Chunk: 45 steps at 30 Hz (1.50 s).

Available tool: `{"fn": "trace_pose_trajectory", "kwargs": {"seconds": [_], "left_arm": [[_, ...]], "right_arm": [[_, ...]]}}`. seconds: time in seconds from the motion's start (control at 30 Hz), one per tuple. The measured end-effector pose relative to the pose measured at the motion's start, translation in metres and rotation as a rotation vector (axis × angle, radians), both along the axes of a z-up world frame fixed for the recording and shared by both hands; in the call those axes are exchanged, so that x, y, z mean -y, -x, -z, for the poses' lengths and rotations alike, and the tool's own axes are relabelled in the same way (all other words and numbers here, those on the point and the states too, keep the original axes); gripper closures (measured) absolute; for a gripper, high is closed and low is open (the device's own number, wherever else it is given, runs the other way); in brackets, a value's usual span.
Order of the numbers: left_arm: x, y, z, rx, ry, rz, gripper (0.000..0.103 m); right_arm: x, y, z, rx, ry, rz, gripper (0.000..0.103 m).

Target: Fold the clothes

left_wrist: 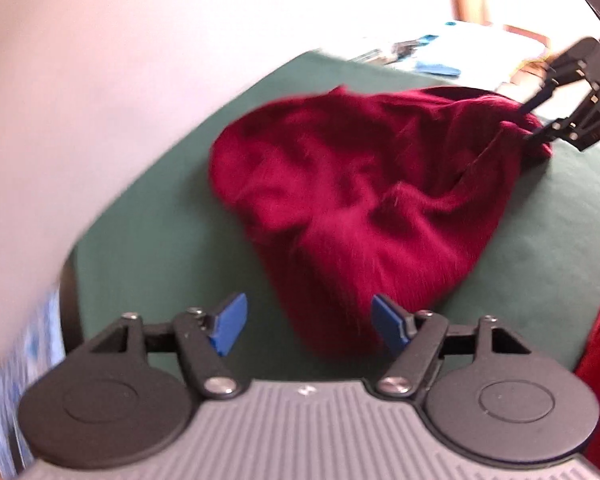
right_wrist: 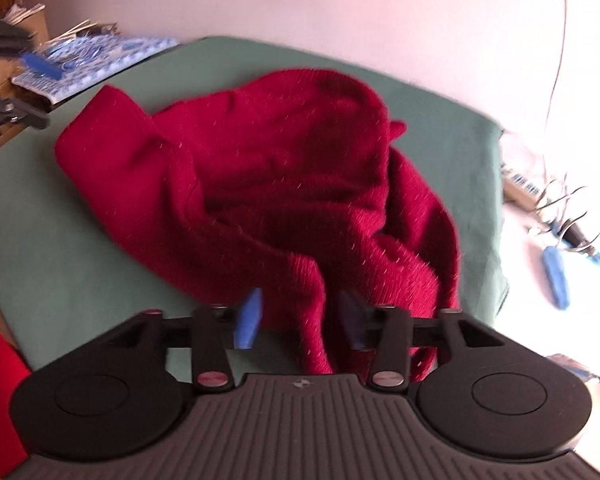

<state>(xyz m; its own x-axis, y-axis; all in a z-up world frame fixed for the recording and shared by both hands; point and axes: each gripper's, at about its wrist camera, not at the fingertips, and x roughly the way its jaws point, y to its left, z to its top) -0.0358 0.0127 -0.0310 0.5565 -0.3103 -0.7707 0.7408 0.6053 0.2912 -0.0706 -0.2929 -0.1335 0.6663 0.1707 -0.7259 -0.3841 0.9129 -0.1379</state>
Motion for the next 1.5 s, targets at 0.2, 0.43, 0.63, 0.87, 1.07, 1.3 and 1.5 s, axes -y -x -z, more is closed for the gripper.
{"fn": "trace_pose_trajectory", "kwargs": {"seconds": [0.2,0.43,0.63,0.87,1.07,1.3,1.5], "left_arm": [[0.019,-0.045,0.030,-0.144,0.007,0.173,0.026],[0.010,-0.034,0.052,-0.231,-0.007,0.210,0.073],[-0.007,-0.012,0.054,-0.184,0.015,0.128,0.090],[-0.005,0.020,0.073,-0.030,-0.069,0.002,0.086],[0.002,0.036,0.081,0.037,-0.043,-0.125,0.090],[0.005,0.006,0.010,0.197,0.117,-0.344,0.091],[-0.013,-0.025,-0.121,0.398,0.294,-0.420,0.091]], "right_arm": [[-0.010,0.007,0.009,-0.030,0.079,0.029,0.055],[-0.015,0.013,0.017,-0.033,0.121,0.103,0.058],[-0.018,-0.001,0.033,-0.040,0.157,0.128,0.058],[0.000,0.001,0.050,-0.039,0.211,0.116,0.070],[0.013,-0.006,0.043,-0.025,0.154,0.203,0.098],[0.027,-0.044,-0.036,0.131,0.007,0.266,0.098],[0.036,-0.077,-0.160,0.318,-0.158,0.333,0.098]]}}
